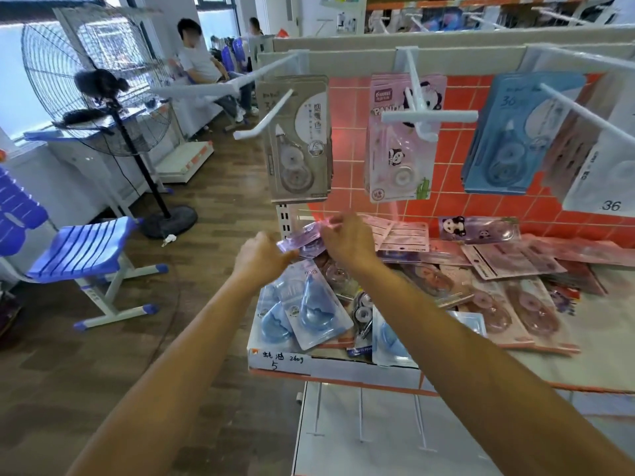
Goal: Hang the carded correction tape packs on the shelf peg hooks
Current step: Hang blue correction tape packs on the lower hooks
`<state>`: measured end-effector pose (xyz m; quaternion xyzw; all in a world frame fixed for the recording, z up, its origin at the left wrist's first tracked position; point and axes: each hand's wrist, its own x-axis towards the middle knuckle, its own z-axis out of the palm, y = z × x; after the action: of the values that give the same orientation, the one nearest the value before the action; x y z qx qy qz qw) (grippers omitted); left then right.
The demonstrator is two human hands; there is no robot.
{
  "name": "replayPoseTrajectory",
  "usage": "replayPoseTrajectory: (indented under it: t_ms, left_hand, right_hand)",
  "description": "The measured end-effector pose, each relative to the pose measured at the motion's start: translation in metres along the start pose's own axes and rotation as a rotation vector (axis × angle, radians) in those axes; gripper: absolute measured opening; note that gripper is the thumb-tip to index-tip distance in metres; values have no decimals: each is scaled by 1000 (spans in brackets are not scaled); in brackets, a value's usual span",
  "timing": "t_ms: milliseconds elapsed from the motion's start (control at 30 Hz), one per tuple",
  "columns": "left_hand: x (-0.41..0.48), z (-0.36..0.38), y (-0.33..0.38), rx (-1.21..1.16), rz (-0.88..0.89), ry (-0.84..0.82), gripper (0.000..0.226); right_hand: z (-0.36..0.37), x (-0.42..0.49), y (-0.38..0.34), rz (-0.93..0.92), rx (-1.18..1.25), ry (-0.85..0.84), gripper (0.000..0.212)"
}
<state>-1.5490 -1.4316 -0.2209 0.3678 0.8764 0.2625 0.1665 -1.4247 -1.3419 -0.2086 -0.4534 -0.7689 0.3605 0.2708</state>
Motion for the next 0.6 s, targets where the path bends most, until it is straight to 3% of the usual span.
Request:
replayPoseTrajectory:
  t_ms: [67,167,333,600]
  left_hand:
    - [-9,15,-15,167,16,-71,44]
    - [-18,28,-32,340,-40,-76,46]
    - [-24,40,-42,283,-109,-41,49]
    - [-38,48,-37,186,-106,81,31]
  right_hand:
    - [11,-16,16,11,-109,-100,22]
    - [20,-35,33,42,-147,-171,25]
    - [24,-56,41,-7,-206,-97,23]
    - [33,-75,49,-18,-264,-125,23]
